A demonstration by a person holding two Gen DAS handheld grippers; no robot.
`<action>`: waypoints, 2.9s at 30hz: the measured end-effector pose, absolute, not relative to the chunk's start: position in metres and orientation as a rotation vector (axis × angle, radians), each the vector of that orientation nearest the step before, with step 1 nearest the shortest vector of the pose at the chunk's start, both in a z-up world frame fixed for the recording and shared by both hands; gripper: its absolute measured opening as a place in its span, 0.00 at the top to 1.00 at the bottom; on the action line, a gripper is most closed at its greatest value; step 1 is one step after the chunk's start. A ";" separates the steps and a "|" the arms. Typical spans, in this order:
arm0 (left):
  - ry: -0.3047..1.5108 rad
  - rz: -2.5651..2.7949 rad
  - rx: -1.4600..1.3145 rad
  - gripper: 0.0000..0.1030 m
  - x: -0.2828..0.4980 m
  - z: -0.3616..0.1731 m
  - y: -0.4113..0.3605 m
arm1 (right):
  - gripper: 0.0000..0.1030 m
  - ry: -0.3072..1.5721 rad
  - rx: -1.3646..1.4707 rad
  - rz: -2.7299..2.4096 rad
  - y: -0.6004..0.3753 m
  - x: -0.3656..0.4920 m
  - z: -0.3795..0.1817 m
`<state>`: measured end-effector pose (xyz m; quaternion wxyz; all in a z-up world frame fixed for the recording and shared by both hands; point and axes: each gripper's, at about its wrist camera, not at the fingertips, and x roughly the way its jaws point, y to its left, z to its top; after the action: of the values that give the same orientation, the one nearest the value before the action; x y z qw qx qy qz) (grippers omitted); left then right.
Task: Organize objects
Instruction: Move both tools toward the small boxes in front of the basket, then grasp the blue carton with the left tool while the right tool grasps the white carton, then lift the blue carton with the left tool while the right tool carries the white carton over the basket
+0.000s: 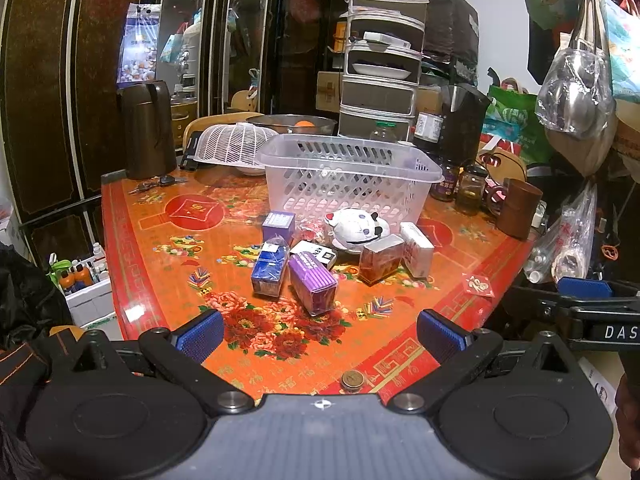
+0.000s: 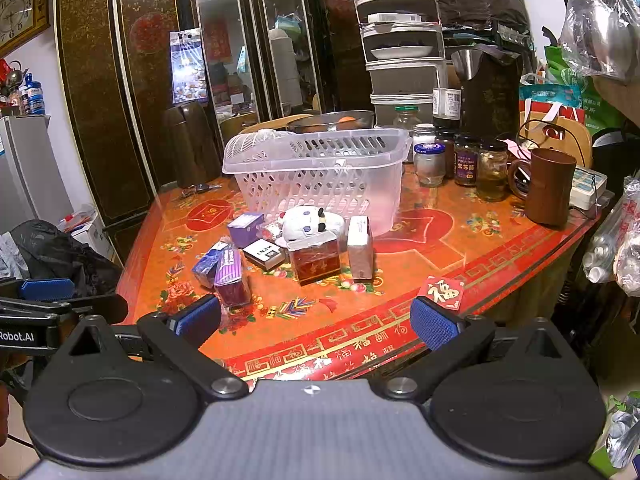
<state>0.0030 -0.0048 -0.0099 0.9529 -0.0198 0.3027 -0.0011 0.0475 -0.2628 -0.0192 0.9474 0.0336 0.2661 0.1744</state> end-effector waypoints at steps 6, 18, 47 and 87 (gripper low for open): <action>0.620 -0.001 -0.030 0.00 0.003 -0.010 -0.005 | 0.00 0.544 0.067 0.356 -0.262 0.048 -0.021; 0.538 0.103 -0.014 0.00 0.002 -0.017 0.015 | 0.00 0.440 0.154 0.353 -0.267 0.050 -0.041; 0.640 0.060 0.041 0.24 0.128 -0.082 0.060 | 0.40 0.519 -0.018 0.306 -0.238 0.171 -0.099; 0.479 -0.004 -0.029 0.63 0.126 -0.050 0.043 | 0.74 0.429 0.025 0.334 -0.259 0.154 -0.064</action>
<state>0.1255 0.0426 -0.0501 0.9713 -0.0144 0.2374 -0.0018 0.1538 -0.2588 -0.0642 0.9632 0.0123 0.2117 0.1652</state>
